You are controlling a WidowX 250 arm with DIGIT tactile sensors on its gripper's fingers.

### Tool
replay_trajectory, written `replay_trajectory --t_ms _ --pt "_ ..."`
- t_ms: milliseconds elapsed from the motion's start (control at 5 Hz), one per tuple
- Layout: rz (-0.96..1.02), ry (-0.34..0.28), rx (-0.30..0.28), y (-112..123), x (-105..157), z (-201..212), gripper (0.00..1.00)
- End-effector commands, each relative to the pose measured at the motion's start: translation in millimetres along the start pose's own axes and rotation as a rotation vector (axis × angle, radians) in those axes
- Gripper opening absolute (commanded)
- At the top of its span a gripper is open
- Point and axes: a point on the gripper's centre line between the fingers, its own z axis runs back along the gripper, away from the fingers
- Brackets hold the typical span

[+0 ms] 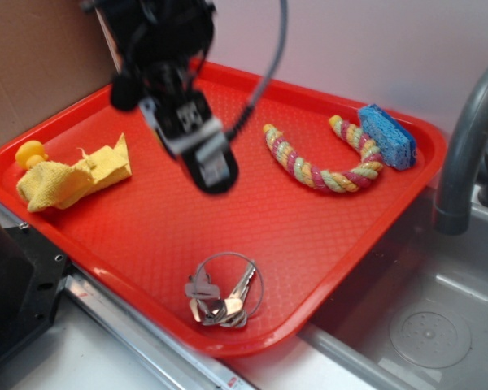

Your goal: Grab the silver keys.

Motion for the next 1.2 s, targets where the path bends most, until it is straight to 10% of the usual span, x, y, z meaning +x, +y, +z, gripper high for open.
replay_trajectory --t_ms 0,400,600,1000 --pt "-0.102 0.108 0.070 -2 -7 -41 1.00" --pt "-0.163 0.141 0.102 -5 -5 -56 1.00" --pt "-0.163 0.139 0.083 -5 -4 -58 0.00" --pt "-0.155 0.144 0.071 -4 -3 -61 0.00"
